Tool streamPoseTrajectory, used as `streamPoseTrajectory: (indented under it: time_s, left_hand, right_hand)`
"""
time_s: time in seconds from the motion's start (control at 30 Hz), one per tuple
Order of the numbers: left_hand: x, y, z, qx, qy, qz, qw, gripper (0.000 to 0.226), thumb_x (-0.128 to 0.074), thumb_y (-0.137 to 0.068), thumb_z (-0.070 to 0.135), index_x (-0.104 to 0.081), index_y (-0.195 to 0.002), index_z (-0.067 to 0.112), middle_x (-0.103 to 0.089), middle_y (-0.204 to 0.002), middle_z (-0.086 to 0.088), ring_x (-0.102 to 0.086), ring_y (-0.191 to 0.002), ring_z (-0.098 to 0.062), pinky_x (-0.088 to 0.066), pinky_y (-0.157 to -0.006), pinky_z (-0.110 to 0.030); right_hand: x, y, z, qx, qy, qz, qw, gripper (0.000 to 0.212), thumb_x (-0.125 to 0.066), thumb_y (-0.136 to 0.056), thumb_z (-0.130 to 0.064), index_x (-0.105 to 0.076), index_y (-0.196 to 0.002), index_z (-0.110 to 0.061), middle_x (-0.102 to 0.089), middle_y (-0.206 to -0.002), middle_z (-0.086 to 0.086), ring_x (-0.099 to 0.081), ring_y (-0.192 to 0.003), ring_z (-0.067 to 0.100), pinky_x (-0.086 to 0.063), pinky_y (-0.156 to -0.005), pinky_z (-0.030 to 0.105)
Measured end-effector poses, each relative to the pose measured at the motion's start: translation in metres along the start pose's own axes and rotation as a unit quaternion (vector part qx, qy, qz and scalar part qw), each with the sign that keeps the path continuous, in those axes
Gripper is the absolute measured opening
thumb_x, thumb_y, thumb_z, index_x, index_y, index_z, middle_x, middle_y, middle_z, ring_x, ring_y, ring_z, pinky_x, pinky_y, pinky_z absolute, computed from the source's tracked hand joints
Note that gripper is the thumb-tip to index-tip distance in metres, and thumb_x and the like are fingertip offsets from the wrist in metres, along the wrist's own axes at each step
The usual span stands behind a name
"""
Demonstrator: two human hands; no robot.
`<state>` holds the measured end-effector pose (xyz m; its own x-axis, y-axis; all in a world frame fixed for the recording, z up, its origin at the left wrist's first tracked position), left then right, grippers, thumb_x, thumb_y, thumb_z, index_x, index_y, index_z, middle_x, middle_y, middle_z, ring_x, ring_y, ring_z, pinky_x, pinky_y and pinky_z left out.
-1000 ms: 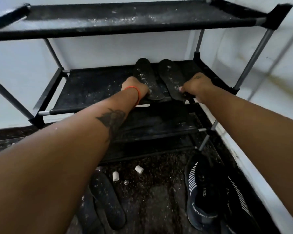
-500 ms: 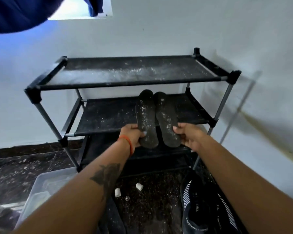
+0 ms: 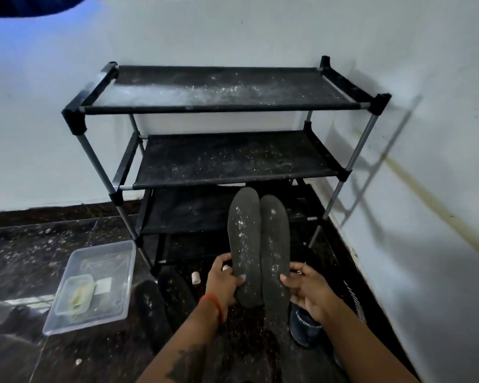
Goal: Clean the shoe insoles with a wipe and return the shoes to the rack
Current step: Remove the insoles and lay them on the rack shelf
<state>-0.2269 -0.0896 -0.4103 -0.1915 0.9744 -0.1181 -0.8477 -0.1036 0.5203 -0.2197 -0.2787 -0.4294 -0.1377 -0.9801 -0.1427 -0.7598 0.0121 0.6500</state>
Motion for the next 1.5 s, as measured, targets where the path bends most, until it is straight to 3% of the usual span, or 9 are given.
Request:
streamPoseTrajectory:
  time_s: [0.17, 0.3, 0.53, 0.63, 0.77, 0.83, 0.97, 1.1, 1.5]
  left_hand:
    - [0.014, -0.036, -0.071, 0.040, 0.011, 0.010, 0.999, 0.045, -0.053, -0.086, -0.014, -0.049, -0.117, 0.018, -0.070, -0.098, -0.009, -0.066, -0.086, -0.022, -0.056, -0.075, -0.040]
    - [0.027, -0.068, -0.127, 0.074, 0.002, 0.028, 0.997, 0.046, -0.053, -0.083, -0.019, -0.049, -0.117, 0.012, -0.067, -0.090, -0.010, -0.065, -0.077, -0.020, -0.056, -0.060, -0.030]
    - [0.034, -0.118, -0.197, 0.111, -0.061, 0.054, 0.990, 0.046, -0.053, -0.080, -0.021, -0.052, -0.115, 0.010, -0.064, -0.084, -0.002, -0.060, -0.076, -0.016, -0.052, -0.066, -0.028]
    - [0.031, -0.133, -0.215, 0.129, -0.070, 0.063, 0.987, 0.046, -0.056, -0.079, -0.019, -0.053, -0.113, 0.013, -0.066, -0.084, -0.004, -0.061, -0.086, -0.026, -0.053, -0.087, -0.042]
    - [0.028, -0.145, -0.228, 0.153, -0.113, 0.062, 0.980, 0.051, -0.064, -0.079, -0.011, -0.050, -0.123, 0.011, -0.066, -0.092, -0.007, -0.062, -0.091, -0.026, -0.051, -0.092, -0.045]
    - [0.028, -0.146, -0.230, 0.168, -0.145, 0.053, 0.974, 0.050, -0.068, -0.079, -0.004, -0.050, -0.124, 0.010, -0.066, -0.099, -0.006, -0.064, -0.098, -0.027, -0.051, -0.093, -0.046]
    - [0.031, -0.137, -0.214, 0.147, -0.290, 0.049, 0.944, 0.052, -0.073, -0.078, 0.014, -0.054, -0.126, 0.014, -0.063, -0.119, -0.006, -0.059, -0.110, -0.024, -0.048, -0.097, -0.038]
    - [0.028, -0.123, -0.182, 0.100, -0.459, 0.016, 0.883, 0.058, -0.067, -0.083, 0.032, -0.046, -0.136, 0.022, -0.052, -0.132, -0.010, -0.051, -0.120, -0.027, -0.042, -0.101, -0.034]
    - [0.075, -0.077, -0.020, -0.036, -0.498, 0.083, 0.862, 0.069, -0.062, -0.086, 0.042, -0.031, -0.145, 0.025, -0.040, -0.142, -0.009, -0.045, -0.126, -0.029, -0.042, -0.101, -0.041]
  right_hand:
    - [0.013, -0.043, 0.067, -0.043, 0.004, 0.033, 0.999, 0.024, -0.062, -0.082, 0.008, -0.060, -0.097, -0.011, -0.073, -0.081, 0.001, -0.067, -0.069, 0.016, -0.052, -0.054, 0.027]
    - [0.021, -0.076, 0.116, -0.082, -0.013, 0.061, 0.995, 0.026, -0.061, -0.082, 0.008, -0.058, -0.095, -0.014, -0.068, -0.088, 0.002, -0.063, -0.077, 0.017, -0.049, -0.062, 0.032]
    - [0.033, -0.127, 0.179, -0.139, -0.043, 0.113, 0.983, 0.033, -0.061, -0.084, 0.006, -0.056, -0.111, -0.011, -0.064, -0.103, 0.005, -0.058, -0.105, 0.024, -0.042, -0.100, 0.049]
    - [0.041, -0.138, 0.191, -0.141, -0.019, 0.136, 0.980, 0.026, -0.061, -0.085, 0.004, -0.058, -0.106, -0.012, -0.064, -0.105, 0.006, -0.058, -0.106, 0.025, -0.043, -0.099, 0.048]
    - [0.050, -0.145, 0.198, -0.123, 0.047, 0.181, 0.975, 0.021, -0.063, -0.086, -0.003, -0.060, -0.104, -0.013, -0.066, -0.101, 0.006, -0.059, -0.092, 0.020, -0.048, -0.075, 0.032]
    - [0.053, -0.145, 0.195, -0.111, 0.112, 0.209, 0.965, 0.028, -0.064, -0.087, -0.012, -0.061, -0.115, -0.010, -0.065, -0.111, 0.009, -0.059, -0.099, 0.024, -0.049, -0.082, 0.034]
    - [0.047, -0.139, 0.183, -0.081, 0.253, 0.211, 0.941, 0.049, -0.060, -0.090, -0.025, -0.048, -0.134, -0.009, -0.054, -0.133, 0.011, -0.051, -0.121, 0.028, -0.041, -0.098, 0.032]
    - [0.031, -0.125, 0.164, -0.039, 0.381, 0.195, 0.903, 0.060, -0.058, -0.090, -0.031, -0.036, -0.141, -0.010, -0.042, -0.141, 0.016, -0.040, -0.130, 0.031, -0.036, -0.102, 0.035]
    - [-0.082, -0.064, 0.037, 0.139, 0.433, 0.083, 0.887, 0.059, -0.053, -0.090, -0.045, -0.034, -0.141, -0.020, -0.039, -0.141, 0.011, -0.040, -0.127, 0.029, -0.039, -0.100, 0.039]
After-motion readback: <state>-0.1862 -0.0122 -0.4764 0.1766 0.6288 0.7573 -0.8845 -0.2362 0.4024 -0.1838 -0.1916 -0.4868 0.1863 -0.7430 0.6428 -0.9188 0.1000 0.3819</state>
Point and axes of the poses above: each hand's wrist, its own y-axis away from the middle knuckle, its own x-axis out of the back of the hand, z = x × y, the point moved 8 cm from there along -y, towards the middle knuckle
